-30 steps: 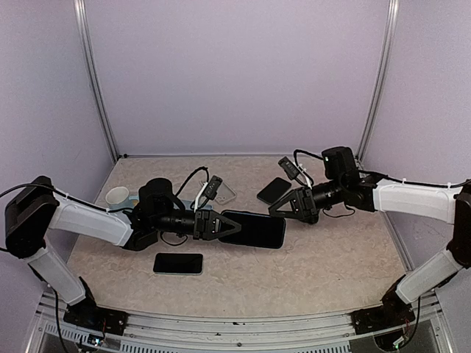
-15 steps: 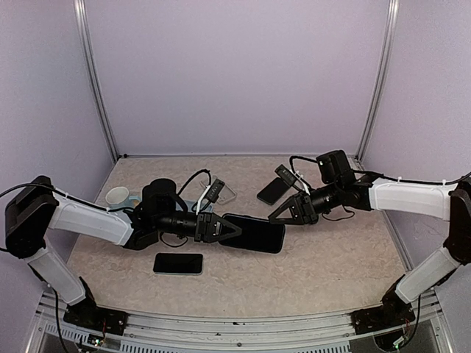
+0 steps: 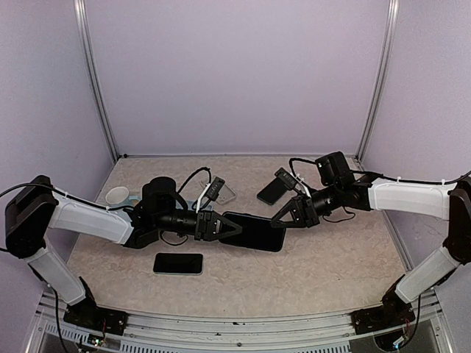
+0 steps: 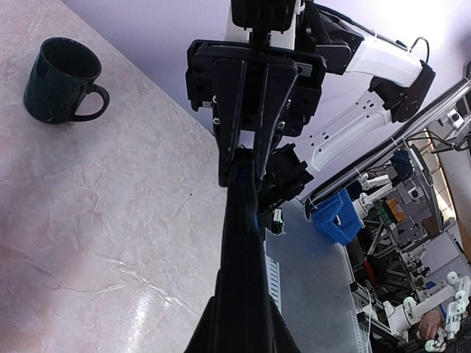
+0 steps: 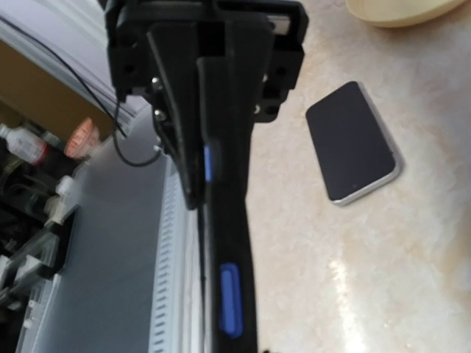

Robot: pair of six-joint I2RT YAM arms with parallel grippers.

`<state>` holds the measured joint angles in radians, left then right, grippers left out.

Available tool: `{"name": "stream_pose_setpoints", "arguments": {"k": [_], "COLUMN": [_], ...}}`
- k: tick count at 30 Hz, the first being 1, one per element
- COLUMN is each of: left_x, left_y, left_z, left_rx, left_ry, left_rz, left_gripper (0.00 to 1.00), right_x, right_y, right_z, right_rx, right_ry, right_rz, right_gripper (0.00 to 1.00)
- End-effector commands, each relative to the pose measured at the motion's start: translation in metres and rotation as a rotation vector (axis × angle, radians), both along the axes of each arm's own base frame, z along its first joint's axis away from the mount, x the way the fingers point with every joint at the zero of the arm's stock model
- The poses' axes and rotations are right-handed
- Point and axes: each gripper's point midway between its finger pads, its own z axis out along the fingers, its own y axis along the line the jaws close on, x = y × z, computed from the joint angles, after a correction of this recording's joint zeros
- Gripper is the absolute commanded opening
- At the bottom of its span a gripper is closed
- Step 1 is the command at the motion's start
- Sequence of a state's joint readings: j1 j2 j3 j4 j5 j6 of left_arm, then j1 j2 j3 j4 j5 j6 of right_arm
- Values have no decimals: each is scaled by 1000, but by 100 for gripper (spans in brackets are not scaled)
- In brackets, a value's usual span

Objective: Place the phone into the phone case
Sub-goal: Press the phone case onto the phone.

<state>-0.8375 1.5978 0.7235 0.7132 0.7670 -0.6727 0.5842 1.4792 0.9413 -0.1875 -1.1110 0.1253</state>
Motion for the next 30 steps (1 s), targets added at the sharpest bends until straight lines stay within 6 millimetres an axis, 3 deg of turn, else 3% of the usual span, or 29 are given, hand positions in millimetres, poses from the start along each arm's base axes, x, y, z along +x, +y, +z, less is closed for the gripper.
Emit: {"name": "stream_pose_setpoints", "arguments": {"k": [1, 3, 5, 9, 12, 18, 25, 30], "left_x": [9, 11, 10, 6, 1, -4, 3, 11], "left_y": [-3, -3, -4, -4, -3, 1, 3, 6], "left_z": [41, 41, 40, 39, 41, 43, 42, 44], "left_rx": [-101, -100, -101, -100, -105, -105, -94, -103], "left_ry": [-85, -72, -69, -80, -100, -124, -117, -117], "left_rz": [29, 32, 25, 4, -10, -17, 24, 59], "left_gripper": [0, 8, 9, 0, 0, 0, 0, 0], "right_x": [15, 20, 20, 4, -3, 0, 9, 16], "right_y": [-2, -4, -4, -2, -8, -20, -24, -26], "right_z": [-7, -5, 1, 17, 30, 43, 48, 37], "right_rx": [-79, -92, -80, 19, 113, 174, 147, 99], "right_ry": [-70, -114, -136, -94, -24, 82, 54, 43], "right_rz": [-84, -114, -118, -31, 29, 27, -48, -109], "right_gripper": [0, 0, 0, 0, 0, 0, 37, 53]}}
